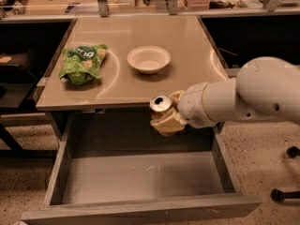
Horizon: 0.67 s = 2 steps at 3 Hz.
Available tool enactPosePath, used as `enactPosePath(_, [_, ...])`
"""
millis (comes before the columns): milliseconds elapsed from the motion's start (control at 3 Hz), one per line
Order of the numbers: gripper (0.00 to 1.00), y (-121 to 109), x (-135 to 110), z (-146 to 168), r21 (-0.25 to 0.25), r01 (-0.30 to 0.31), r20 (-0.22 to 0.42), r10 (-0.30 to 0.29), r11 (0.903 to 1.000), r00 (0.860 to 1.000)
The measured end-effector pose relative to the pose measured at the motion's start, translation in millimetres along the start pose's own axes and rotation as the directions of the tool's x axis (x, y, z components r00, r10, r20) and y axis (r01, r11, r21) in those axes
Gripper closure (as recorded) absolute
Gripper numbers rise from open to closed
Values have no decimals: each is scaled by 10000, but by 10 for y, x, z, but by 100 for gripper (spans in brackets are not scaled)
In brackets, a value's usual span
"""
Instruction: Pick orange can from top drawer and place on counter
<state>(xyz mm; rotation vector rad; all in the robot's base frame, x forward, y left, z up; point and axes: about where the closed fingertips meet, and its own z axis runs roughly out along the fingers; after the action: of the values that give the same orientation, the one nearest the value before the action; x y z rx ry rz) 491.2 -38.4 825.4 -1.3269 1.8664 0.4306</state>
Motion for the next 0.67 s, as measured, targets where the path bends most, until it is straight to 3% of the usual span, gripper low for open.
enactPosePath(667, [100,-85,21,-84,220,-94,-123,97,9997,9999])
